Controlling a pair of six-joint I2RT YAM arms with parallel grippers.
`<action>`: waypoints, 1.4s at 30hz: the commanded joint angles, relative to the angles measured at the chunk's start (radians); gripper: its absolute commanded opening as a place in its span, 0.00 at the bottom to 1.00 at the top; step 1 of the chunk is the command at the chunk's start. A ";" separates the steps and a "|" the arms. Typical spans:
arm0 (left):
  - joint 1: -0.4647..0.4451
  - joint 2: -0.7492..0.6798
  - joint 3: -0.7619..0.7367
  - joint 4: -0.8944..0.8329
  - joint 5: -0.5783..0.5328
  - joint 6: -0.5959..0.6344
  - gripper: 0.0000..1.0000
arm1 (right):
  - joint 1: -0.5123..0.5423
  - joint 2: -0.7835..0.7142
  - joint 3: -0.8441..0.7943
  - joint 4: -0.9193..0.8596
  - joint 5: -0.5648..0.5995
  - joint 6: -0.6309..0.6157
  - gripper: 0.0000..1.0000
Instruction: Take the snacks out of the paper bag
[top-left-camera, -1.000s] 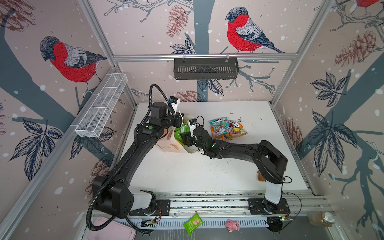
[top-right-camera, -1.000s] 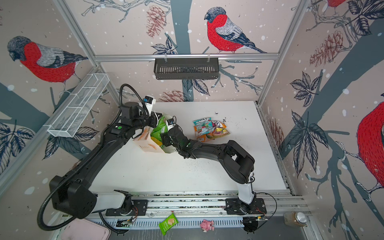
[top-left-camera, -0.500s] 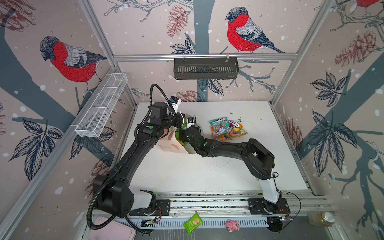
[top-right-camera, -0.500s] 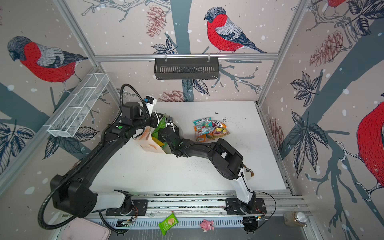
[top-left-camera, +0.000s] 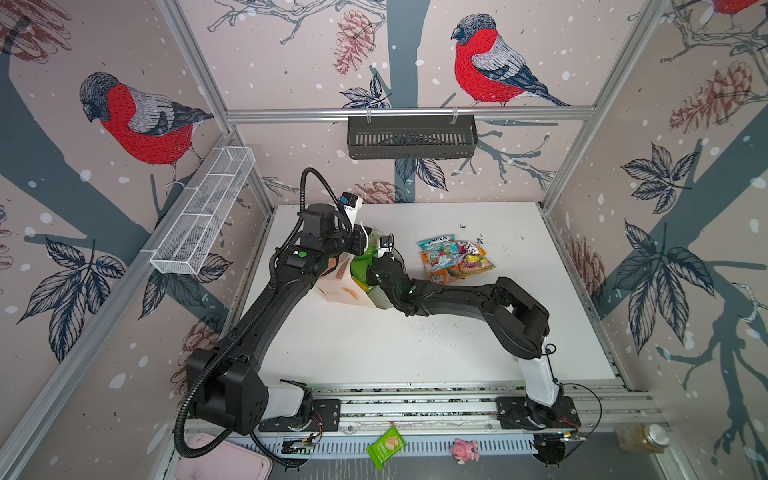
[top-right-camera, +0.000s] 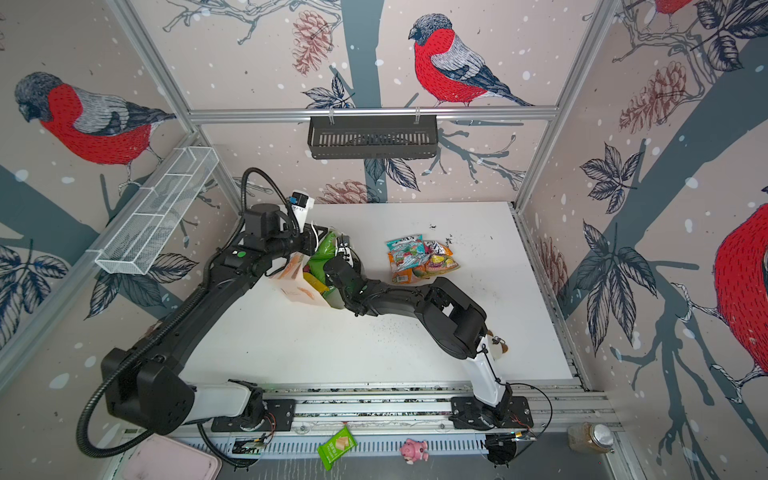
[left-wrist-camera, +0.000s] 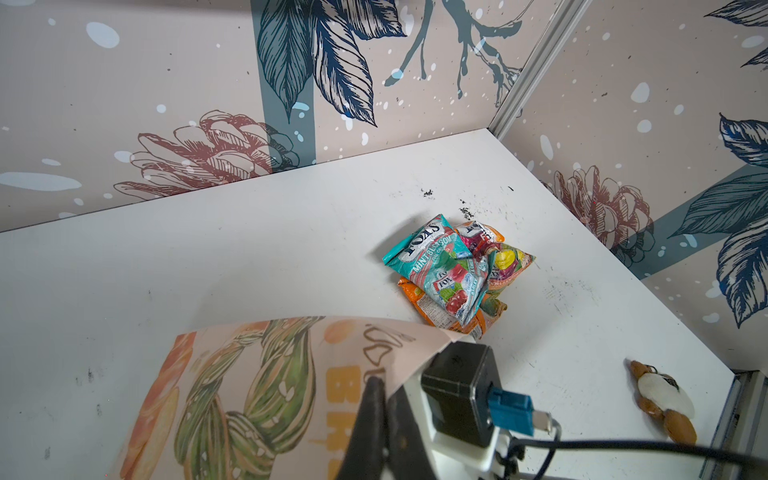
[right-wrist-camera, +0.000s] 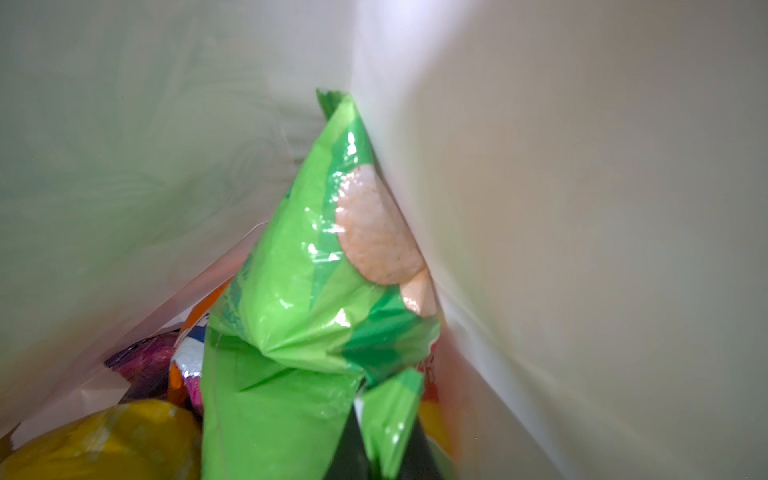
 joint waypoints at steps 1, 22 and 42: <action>0.001 0.004 0.012 0.054 -0.018 -0.013 0.00 | -0.005 -0.037 -0.021 0.040 0.023 -0.032 0.05; 0.002 0.006 0.017 0.035 -0.129 -0.039 0.00 | -0.010 -0.157 -0.043 0.008 -0.038 -0.029 0.02; 0.002 0.010 0.015 0.033 -0.153 -0.055 0.00 | -0.005 -0.270 -0.086 0.013 -0.040 -0.043 0.01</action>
